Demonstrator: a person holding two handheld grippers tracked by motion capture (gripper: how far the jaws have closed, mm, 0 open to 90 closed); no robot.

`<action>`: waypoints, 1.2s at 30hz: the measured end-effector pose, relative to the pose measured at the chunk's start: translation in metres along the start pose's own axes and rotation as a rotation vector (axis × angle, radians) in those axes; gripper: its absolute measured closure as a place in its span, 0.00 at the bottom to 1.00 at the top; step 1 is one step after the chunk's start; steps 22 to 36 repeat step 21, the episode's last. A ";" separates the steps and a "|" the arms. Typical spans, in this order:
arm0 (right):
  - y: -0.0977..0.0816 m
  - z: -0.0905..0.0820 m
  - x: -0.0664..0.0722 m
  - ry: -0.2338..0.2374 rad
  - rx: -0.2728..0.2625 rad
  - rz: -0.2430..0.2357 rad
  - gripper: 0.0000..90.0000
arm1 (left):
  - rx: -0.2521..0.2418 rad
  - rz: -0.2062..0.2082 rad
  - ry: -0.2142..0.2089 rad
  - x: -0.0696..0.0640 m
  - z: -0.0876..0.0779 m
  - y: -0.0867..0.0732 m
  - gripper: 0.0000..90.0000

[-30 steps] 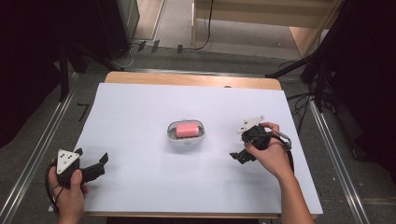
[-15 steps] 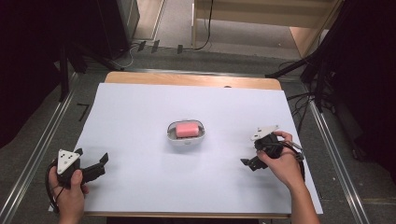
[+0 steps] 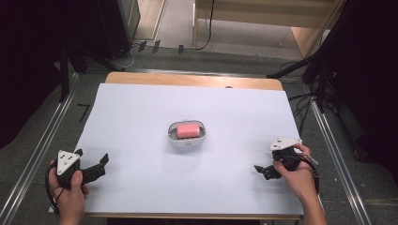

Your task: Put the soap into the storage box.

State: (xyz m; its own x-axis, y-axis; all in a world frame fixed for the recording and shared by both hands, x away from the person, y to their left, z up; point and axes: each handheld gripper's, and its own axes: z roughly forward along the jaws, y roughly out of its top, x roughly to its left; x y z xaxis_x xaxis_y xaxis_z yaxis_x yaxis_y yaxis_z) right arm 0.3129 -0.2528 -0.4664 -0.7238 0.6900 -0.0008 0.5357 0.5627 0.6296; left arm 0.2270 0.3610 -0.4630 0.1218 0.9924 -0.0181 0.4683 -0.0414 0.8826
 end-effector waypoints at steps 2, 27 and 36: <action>-0.009 -0.003 -0.001 -0.008 -0.025 0.020 0.00 | -0.001 0.000 0.002 0.000 0.000 0.000 0.08; -0.086 -0.043 -0.011 -0.124 -0.375 0.270 0.00 | 0.003 0.005 0.011 -0.002 0.001 0.000 0.08; -0.086 -0.043 -0.011 -0.124 -0.375 0.270 0.00 | 0.003 0.005 0.011 -0.002 0.001 0.000 0.08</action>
